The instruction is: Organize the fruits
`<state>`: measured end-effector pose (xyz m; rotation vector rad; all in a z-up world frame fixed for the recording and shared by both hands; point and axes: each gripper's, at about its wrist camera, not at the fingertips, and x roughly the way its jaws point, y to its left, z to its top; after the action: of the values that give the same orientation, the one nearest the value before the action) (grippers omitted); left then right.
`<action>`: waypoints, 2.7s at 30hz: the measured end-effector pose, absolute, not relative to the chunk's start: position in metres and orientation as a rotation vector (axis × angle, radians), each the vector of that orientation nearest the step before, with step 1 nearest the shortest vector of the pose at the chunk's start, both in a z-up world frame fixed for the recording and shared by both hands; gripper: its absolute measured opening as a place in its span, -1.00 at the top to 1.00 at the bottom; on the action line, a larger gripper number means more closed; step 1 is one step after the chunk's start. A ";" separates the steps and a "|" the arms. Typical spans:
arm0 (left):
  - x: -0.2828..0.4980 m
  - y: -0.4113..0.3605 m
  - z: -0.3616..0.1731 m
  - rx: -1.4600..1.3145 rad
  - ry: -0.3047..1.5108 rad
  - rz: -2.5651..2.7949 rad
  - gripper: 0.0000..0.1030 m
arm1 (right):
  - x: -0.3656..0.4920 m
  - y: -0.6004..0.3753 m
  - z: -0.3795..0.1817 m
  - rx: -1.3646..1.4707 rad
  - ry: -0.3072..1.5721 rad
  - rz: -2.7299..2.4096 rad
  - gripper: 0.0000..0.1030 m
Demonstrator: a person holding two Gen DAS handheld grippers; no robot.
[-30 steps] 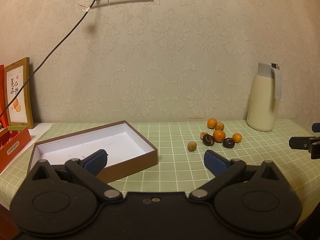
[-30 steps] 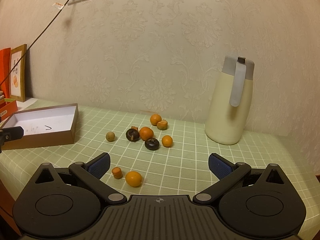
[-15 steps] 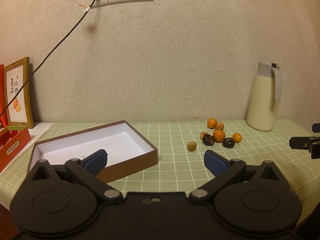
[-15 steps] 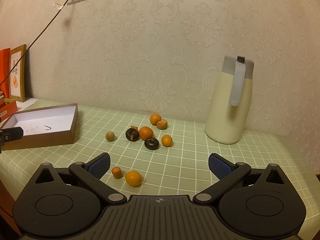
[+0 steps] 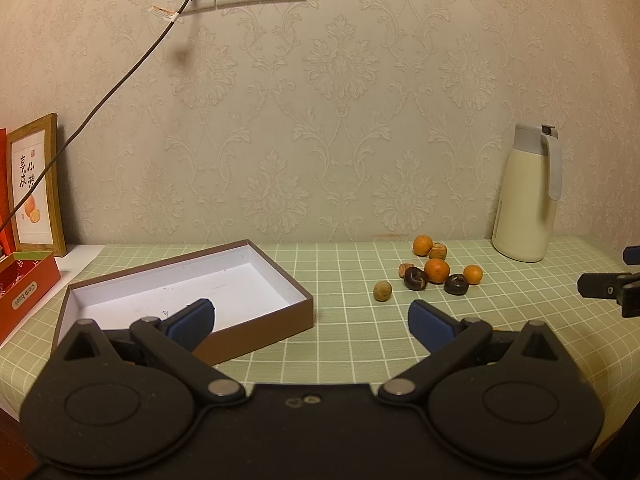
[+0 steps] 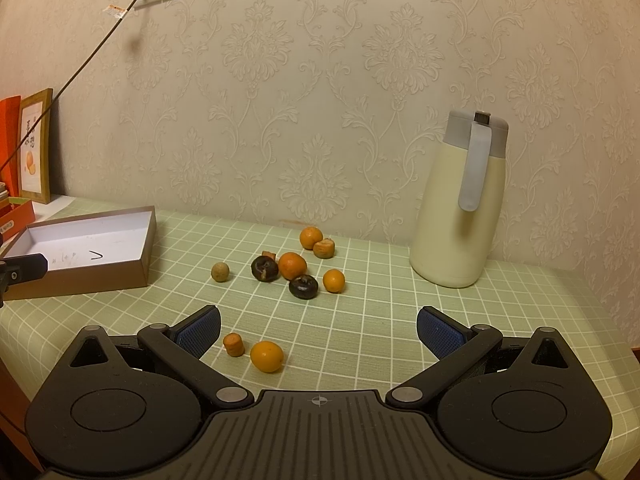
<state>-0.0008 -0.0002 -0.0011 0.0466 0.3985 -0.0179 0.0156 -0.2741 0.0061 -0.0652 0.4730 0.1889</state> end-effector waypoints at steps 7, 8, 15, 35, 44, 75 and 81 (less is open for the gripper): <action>0.000 0.000 -0.001 0.046 0.401 -0.021 -0.89 | 0.016 -0.273 0.006 -0.066 0.473 0.189 -1.00; 0.000 0.000 -0.001 0.047 0.402 -0.022 -0.89 | 0.015 -0.273 0.006 -0.066 0.473 0.189 -1.00; 0.000 0.000 -0.001 0.048 0.402 -0.021 -0.89 | 0.015 -0.273 0.005 -0.067 0.474 0.188 -1.00; 0.089 -0.025 -0.030 -0.067 0.505 -0.092 -0.88 | 0.091 -0.295 -0.009 -0.011 0.494 0.122 -1.00; 0.160 -0.066 -0.056 0.042 0.555 -0.056 -0.70 | 0.156 -0.314 -0.034 0.011 0.520 0.074 -1.00; 0.204 -0.081 -0.093 -0.004 0.663 -0.062 0.71 | 0.214 -0.319 -0.069 0.010 0.604 0.097 -1.00; 0.175 -0.067 -0.080 -0.002 0.645 -0.030 0.71 | 0.194 -0.311 -0.063 -0.026 0.599 0.167 -0.99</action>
<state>0.1754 -0.0668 -0.0799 -0.0017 0.6446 -0.0298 0.1940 -0.3115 -0.0629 -0.0265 0.5986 0.1672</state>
